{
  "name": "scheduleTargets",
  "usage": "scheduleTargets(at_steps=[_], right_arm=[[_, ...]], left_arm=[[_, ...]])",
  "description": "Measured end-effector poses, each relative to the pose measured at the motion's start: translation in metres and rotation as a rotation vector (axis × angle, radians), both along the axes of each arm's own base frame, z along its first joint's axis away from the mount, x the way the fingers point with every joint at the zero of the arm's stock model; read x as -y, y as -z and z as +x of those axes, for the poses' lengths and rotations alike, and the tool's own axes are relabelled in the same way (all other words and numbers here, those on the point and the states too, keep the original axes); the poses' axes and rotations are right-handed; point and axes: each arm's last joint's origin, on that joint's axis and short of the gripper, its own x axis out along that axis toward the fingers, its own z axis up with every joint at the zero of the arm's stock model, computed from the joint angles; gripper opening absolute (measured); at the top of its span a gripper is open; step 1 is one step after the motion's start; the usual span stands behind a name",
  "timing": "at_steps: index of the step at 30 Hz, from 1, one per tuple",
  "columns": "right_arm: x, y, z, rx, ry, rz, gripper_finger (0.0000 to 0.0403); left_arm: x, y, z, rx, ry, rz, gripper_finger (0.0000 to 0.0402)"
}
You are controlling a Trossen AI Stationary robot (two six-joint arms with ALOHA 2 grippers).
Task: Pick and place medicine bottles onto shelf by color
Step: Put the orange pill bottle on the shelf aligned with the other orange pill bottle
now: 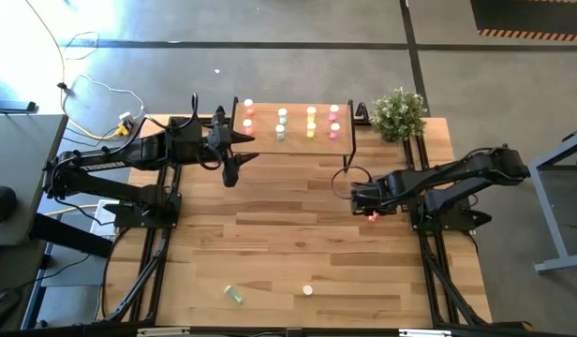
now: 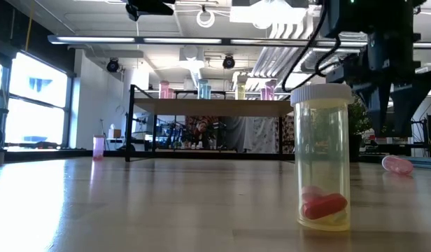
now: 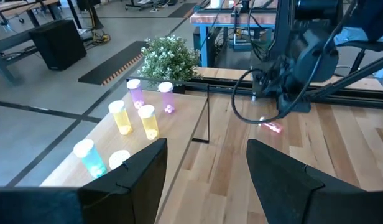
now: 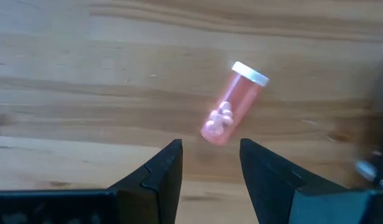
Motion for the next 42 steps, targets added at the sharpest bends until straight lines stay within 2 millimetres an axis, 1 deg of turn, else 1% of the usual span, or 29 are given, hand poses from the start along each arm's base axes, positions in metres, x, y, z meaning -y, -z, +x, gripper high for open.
scheduleTargets(at_steps=[3,6,11,14,21,24,26,35,38,42], right_arm=[[0.0,0.013,-0.002,0.014,0.015,0.002,0.0156],[0.001,0.025,-0.008,-0.008,0.062,0.002,0.0169],[0.001,0.04,-0.012,0.01,0.104,0.007,0.0186],[0.001,0.048,-0.013,0.034,0.107,0.011,0.0188],[0.002,0.06,-0.021,0.01,0.155,0.011,0.0187],[0.002,0.064,-0.021,0.029,0.154,0.014,0.0176],[0.002,0.067,-0.021,0.046,0.155,0.018,0.0162],[0.002,0.068,-0.019,0.078,0.138,0.04,0.0076],[0.001,0.067,-0.015,0.111,0.093,0.046,0.0066],[-0.001,0.053,0.001,0.222,-0.002,0.052,0.0074]], left_arm=[[0.0,0.0,0.0,0.0,-0.001,0.0,0.0211],[0.0,0.0,0.0,0.001,-0.001,0.0,0.0211],[0.0,0.0,0.0,0.001,-0.001,-0.001,0.0211],[0.0,0.0,0.0,0.001,-0.003,-0.001,0.0211],[0.0,0.0,0.0,0.002,-0.004,-0.001,0.0211],[0.0,0.0,0.0,0.002,-0.004,-0.001,0.0211],[0.0,0.0,0.0,0.002,-0.004,-0.001,0.0211],[0.0,0.003,-0.001,-0.025,-0.009,-0.018,0.0211],[0.001,0.006,-0.002,-0.047,-0.001,-0.042,0.0211],[0.003,0.01,-0.003,-0.077,0.036,-0.1,0.0211]])
